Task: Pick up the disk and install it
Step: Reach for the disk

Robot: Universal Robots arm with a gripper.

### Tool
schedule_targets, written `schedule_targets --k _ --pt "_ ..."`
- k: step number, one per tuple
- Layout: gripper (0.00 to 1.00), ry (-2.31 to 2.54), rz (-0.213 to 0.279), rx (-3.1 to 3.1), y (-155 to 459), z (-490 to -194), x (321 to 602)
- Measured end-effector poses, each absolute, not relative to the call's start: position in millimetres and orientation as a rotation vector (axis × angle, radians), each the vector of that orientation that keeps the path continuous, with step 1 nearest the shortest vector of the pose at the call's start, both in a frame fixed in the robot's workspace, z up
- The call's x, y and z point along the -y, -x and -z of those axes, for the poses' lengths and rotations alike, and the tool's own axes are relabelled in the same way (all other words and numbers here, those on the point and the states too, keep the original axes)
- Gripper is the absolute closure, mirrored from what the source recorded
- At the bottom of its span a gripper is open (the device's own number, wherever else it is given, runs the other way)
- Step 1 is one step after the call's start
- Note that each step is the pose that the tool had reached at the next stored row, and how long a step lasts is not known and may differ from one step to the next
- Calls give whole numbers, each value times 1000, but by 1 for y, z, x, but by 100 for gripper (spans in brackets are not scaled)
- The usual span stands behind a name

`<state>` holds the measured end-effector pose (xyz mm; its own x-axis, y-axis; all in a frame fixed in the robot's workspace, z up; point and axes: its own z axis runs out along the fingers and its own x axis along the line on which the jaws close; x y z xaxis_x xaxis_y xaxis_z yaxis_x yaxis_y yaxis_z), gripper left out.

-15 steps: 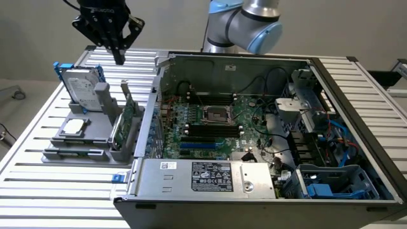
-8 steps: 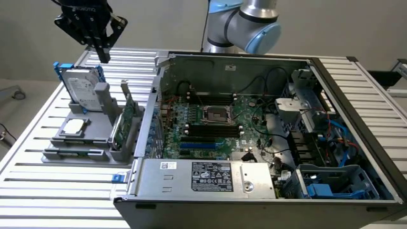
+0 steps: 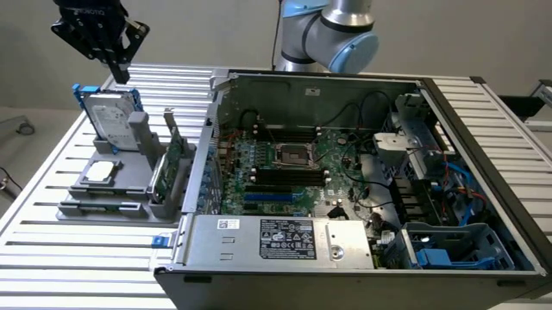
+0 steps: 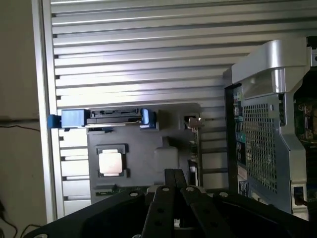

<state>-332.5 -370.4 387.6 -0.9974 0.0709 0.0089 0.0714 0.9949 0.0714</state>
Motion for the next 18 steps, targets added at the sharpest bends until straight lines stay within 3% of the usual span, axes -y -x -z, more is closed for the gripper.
schedule_targets --k 18 --pt "89 111 123 3131 380 -376 335"
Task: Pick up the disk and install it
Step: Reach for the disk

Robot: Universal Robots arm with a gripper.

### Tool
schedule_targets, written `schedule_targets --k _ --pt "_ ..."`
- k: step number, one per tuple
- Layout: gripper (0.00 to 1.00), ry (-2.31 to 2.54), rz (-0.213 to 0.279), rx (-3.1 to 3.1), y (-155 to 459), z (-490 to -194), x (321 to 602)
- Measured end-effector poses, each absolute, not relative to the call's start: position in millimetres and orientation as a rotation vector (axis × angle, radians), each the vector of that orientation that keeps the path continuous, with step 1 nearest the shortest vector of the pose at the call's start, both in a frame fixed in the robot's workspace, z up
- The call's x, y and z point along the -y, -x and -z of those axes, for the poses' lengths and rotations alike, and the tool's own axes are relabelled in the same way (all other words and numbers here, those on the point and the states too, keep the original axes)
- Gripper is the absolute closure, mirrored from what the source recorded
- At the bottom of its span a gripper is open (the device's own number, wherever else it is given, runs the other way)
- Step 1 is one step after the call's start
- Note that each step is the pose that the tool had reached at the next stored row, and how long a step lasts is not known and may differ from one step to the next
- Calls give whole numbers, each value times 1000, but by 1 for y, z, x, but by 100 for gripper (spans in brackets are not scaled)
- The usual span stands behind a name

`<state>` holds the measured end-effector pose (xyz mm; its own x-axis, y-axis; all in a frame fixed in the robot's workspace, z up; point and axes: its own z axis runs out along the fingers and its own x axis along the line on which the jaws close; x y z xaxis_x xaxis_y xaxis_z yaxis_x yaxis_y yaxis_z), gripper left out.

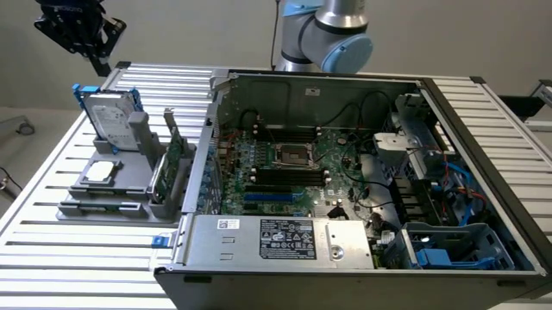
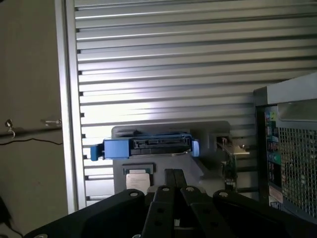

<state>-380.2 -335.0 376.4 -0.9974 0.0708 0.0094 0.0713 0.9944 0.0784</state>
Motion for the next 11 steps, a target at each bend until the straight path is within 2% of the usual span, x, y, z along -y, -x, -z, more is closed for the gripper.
schedule_targets --k 11 --pt "89 111 123 3131 412 -372 312"
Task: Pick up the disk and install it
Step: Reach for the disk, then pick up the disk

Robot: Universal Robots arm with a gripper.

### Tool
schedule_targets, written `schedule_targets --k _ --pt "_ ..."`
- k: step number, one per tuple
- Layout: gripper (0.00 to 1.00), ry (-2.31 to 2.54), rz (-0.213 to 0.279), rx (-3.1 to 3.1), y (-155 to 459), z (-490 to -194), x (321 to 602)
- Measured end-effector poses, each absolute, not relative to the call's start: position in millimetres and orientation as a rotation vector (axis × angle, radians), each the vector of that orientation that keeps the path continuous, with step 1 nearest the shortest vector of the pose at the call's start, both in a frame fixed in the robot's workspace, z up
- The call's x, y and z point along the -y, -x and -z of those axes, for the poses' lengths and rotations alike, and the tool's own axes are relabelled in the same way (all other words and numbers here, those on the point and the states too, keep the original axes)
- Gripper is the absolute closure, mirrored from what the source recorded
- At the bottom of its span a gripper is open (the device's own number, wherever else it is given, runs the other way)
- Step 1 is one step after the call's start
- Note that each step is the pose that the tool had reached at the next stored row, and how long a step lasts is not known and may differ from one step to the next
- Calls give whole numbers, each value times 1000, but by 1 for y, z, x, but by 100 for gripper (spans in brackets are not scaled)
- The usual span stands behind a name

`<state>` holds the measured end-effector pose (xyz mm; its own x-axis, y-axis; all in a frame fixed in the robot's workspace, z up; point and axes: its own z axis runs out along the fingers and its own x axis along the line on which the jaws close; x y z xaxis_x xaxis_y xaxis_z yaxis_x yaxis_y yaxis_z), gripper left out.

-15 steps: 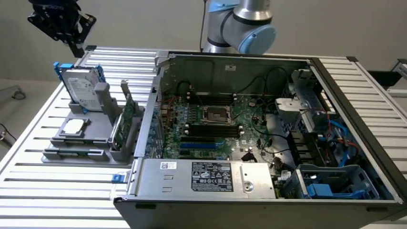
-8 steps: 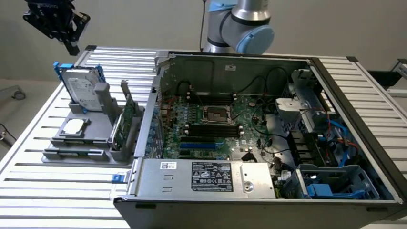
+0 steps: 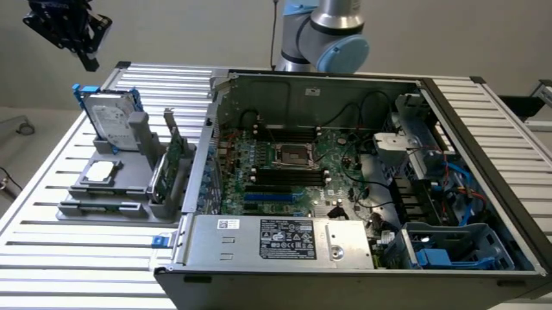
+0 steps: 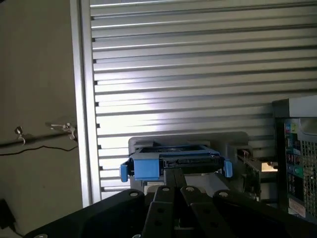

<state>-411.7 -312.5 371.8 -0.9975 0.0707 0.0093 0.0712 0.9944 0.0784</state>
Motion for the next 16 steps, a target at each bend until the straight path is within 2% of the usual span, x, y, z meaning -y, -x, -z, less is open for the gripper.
schedule_targets --k 16 --pt "89 110 123 3130 419 -371 309"
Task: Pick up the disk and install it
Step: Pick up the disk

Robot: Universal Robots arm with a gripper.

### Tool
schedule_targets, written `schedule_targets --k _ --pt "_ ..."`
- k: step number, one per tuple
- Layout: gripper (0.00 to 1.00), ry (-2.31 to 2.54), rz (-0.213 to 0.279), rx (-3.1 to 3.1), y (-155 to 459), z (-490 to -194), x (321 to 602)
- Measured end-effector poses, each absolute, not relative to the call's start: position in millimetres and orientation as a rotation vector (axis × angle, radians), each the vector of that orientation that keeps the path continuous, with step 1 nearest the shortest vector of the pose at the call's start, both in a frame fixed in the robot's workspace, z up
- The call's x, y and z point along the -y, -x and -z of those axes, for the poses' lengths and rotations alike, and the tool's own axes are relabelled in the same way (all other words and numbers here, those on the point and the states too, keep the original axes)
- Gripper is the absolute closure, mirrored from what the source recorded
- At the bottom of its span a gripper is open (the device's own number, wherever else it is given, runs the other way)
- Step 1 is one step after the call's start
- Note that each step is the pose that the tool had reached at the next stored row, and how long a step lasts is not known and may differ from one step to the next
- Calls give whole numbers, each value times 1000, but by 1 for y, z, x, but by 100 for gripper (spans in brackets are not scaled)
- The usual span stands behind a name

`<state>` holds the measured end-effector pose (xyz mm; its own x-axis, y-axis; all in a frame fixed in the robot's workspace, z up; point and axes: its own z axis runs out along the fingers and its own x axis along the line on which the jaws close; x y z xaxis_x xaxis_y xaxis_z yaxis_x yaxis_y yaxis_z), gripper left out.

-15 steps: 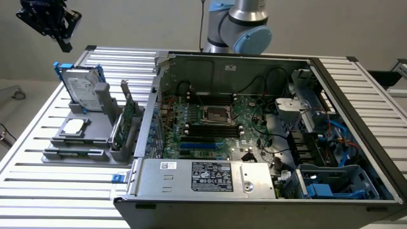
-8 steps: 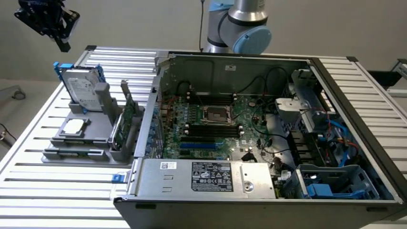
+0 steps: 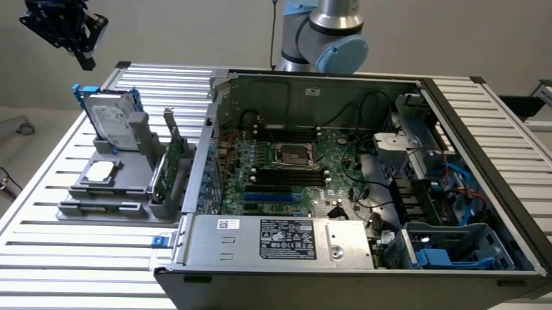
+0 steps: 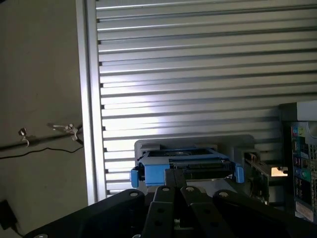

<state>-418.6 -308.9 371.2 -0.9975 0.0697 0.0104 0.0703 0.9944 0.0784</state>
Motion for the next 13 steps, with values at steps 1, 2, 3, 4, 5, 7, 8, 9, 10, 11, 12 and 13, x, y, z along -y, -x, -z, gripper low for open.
schedule_targets --k 1,2,3,4,5,7,8,9,10,11,12,13 --pt "89 110 123 3130 419 -371 309" --pt "89 110 123 3130 419 -371 309" --pt "89 110 123 3129 419 -371 309" --pt "89 109 123 3130 420 -370 309" --pt "89 87 123 3130 420 -370 309" --pt "89 31 122 3129 420 -369 309" --pt "89 3 122 3129 420 -369 309" --pt "89 -28 121 3127 420 -369 309" --pt "89 -56 121 3126 420 -368 309" --pt "89 -84 121 3125 420 -368 309" --pt "89 -112 121 3123 420 -368 309" --pt "89 -140 120 3121 420 -367 309"
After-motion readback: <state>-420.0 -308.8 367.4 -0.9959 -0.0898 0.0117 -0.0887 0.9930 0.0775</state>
